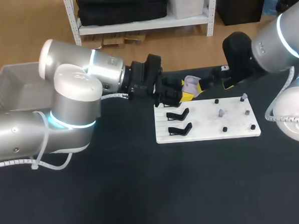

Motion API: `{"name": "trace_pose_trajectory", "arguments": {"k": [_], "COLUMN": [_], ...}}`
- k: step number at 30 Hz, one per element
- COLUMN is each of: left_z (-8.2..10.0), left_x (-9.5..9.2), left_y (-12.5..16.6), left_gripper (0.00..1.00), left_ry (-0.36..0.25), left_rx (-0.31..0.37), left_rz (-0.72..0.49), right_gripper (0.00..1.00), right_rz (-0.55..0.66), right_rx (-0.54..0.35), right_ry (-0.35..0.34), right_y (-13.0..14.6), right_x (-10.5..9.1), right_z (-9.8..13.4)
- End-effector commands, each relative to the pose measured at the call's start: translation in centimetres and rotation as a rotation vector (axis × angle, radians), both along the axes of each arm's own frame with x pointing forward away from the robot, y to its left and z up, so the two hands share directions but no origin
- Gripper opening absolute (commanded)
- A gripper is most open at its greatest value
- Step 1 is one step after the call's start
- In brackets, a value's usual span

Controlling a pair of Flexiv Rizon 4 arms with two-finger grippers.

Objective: Pick up each earbud case from the left stands, insert the matching earbuds, close the lid, and place the case in the box.

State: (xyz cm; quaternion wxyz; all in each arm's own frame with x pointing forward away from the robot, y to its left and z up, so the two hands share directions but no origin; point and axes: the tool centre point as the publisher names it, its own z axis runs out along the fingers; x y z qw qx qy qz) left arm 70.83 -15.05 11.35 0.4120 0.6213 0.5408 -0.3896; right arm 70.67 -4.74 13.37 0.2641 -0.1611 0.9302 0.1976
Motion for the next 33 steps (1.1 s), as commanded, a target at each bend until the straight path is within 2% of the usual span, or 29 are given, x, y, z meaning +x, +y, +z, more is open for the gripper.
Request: {"name": "trace_pose_trajectory", "arguments": {"k": [1,5,8,9,13,14,15,16,17,18,23,30,33], "left_z": [-0.4,-0.1,0.5,0.8,1.8,2.0,2.2,2.4,2.6,2.9,3.9,5.7,6.3], "left_x": [-0.2,0.4,0.8,0.9,1.0,1.0,1.0,1.0,0.9,0.9,0.9,1.1,1.1], "left_y": [0.5,1.1,1.3,1.4,1.7,1.7,1.7,1.8,1.9,1.9,2.1,2.5,2.6], "left_gripper": [0.0,0.0,0.0,0.0,0.0,0.0,0.0,0.0,0.0,0.0,0.0,0.0,0.0], "left_ry": [0.018,0.071,0.096,0.107,0.118,0.115,0.114,0.117,0.122,0.122,0.135,0.109,0.102], "left_rx": [-0.023,-0.119,-0.183,-0.209,-0.251,-0.23,-0.238,-0.246,-0.253,-0.257,-0.281,-0.305,-0.304], "left_rz": [0.011,0.052,0.081,0.085,0.087,0.098,0.098,0.095,0.091,0.09,0.102,0.103,0.105], "right_gripper": [1.0,1.0,1.0,1.0,1.0,1.0,1.0,1.0,1.0,1.0,1.0,1.0,1.0], "right_rz": [-0.029,-0.081,-0.101,-0.102,-0.121,-0.13,-0.129,-0.151,-0.183,-0.183,-0.183,-0.183,-0.2], "right_rx": [-0.066,-0.156,-0.249,-0.255,-0.314,-0.324,-0.331,-0.367,-0.436,-0.514,-0.514,-0.514,-0.496], "right_ry": [-0.014,-0.032,-0.023,-0.02,-0.012,-0.009,-0.013,-0.02,-0.018,-0.049,-0.049,-0.049,-0.006], "right_y": [-0.8,-3.0,-4.6,-5.1,-7.0,-7.4,-7.9,-8.3,-8.8,-9.2,-9.2,-9.2,-9.7], "right_x": [-0.3,-0.5,-0.5,-0.5,-0.5,-0.5,-0.4,-0.4,-0.3,-0.1,-0.1,-0.1,0.4], "right_z": [0.5,0.8,0.7,0.7,0.2,0.0,-0.3,-0.5,-0.8,-1.2,-1.2,-1.2,-3.4]}}
